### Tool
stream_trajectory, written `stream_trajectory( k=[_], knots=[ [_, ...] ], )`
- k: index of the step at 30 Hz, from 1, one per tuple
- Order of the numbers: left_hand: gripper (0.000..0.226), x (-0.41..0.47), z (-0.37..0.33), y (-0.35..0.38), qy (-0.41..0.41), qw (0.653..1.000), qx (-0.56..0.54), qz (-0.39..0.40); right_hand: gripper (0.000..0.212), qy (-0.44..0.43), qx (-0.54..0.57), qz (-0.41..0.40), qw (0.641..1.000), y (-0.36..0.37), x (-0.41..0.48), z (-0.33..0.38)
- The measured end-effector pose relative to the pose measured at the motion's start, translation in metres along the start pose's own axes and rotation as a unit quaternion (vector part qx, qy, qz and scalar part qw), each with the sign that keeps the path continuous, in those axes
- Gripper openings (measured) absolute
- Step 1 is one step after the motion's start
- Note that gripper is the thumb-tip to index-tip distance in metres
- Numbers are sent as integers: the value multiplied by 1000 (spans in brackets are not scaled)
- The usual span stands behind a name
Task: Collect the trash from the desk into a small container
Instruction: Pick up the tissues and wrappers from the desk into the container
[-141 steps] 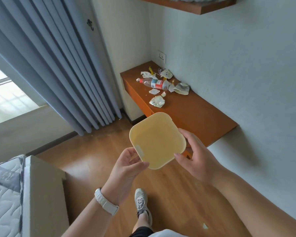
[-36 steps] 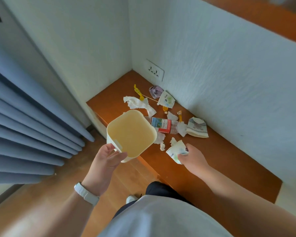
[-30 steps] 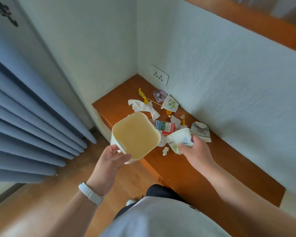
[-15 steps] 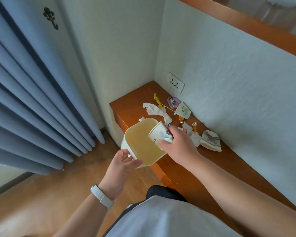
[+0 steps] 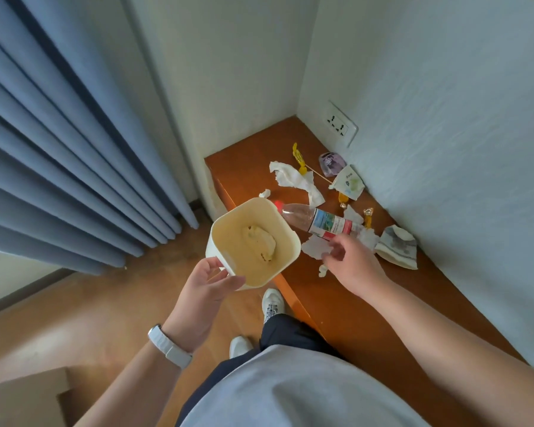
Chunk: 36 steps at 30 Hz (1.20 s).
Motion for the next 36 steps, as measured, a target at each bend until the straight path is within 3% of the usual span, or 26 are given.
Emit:
stream_trajectory(
  k=[3,7,11,18,21,25,29,33,36],
  knots=[
    [48,4,-2,-2,-7,1000,-5,-3,39,15,-68,43,997,18,7,-24],
    [58,11,-4,-4,-18,1000,-9,-9,51,26,-110,50,992,42,7,-43],
    [75,21,-9,0,-26,999,-16,-11,39,12,-123,42,991,58,13,-51],
    [78,27,-16,-1,-32,999,-9,-19,30,-27,-188,47,981,65,21,-54],
    [67,29,-16,-4,-38,999,-4,-16,29,-17,-193,45,980,64,25,-51],
    [59,26,-18,-3,-41,999,3,-10,16,-17,-167,27,985,61,24,-44],
    [62,20,-21,-4,-40,999,4,-5,14,-38,-59,-28,997,44,18,-23],
    [63,15,-25,-8,-35,999,7,2,12,-126,33,-107,986,17,11,19],
    [62,13,-25,-8,-33,999,7,8,10,-212,49,-120,969,6,6,56]
  ],
)
Point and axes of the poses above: each hand's wrist, its own x-axis towards the middle knuckle, its own y-axis out of the palm, z = x × y, the point moved 1 cm from there along x, towards the middle knuckle, and after that the axes turned 6 degrees about z, right-handed, at the moved point
